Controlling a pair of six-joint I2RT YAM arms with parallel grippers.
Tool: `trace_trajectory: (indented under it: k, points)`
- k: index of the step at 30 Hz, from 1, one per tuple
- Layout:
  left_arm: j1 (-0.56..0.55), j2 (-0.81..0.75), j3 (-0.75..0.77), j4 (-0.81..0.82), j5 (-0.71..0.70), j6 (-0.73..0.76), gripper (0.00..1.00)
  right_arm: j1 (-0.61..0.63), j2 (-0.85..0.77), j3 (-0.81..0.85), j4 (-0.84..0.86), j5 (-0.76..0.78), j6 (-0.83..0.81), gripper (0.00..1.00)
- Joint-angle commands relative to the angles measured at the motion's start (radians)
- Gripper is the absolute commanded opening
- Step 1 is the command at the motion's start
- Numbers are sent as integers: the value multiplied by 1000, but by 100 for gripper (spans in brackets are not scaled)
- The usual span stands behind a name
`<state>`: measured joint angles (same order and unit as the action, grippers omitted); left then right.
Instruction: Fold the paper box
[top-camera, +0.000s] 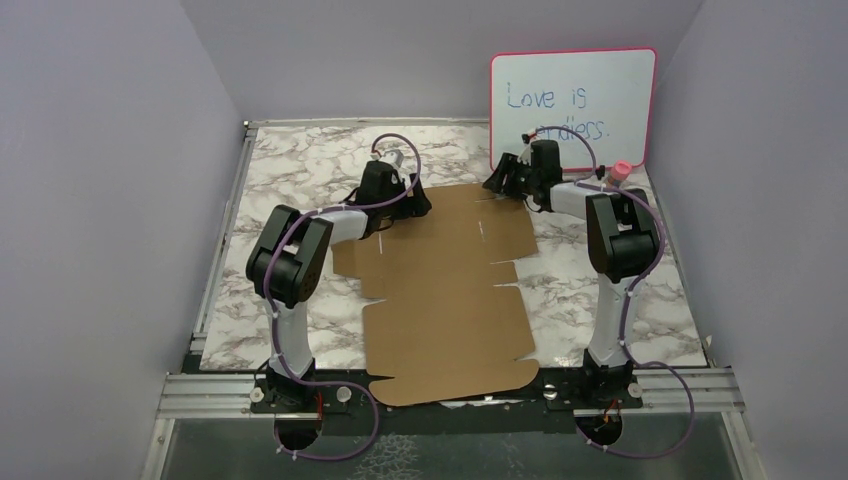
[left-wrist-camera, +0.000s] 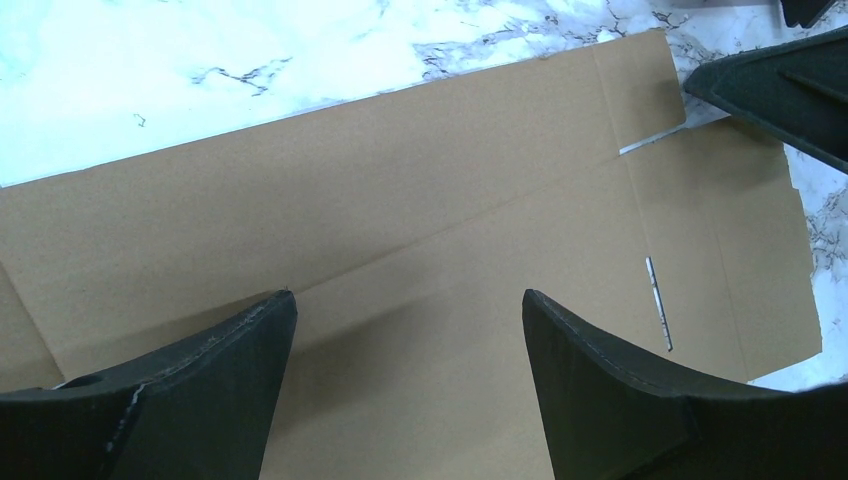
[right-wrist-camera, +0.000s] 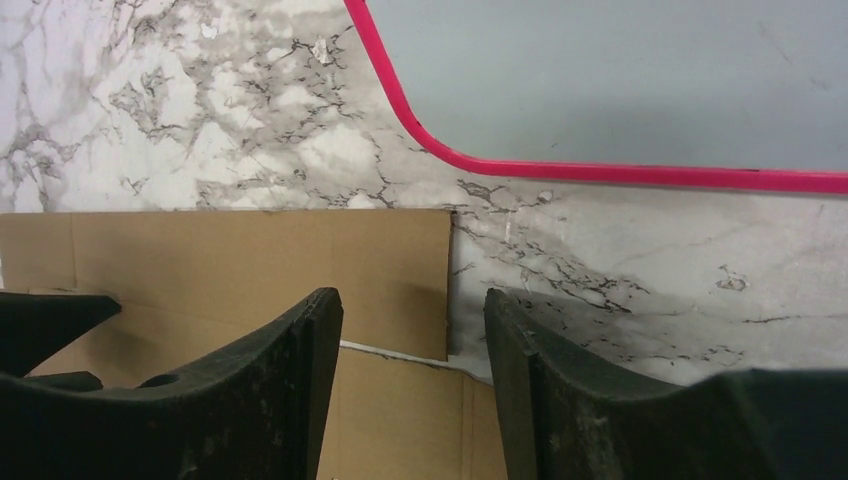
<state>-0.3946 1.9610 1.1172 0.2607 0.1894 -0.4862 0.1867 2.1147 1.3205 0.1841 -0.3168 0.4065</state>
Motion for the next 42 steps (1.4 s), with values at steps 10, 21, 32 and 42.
trace_trajectory:
  k: [10,21,32,42]
  points:
    - [-41,41,27,-12,26,11,84,13,-2,20,-23,-108,5,44]
    - [-51,52,30,-16,15,13,84,46,-95,-17,-18,-48,-35,39]
    - [-53,69,23,-8,16,8,84,174,-122,-19,-52,169,-145,36]
    - [-54,55,18,-9,16,9,84,239,-112,23,-86,240,-189,37]
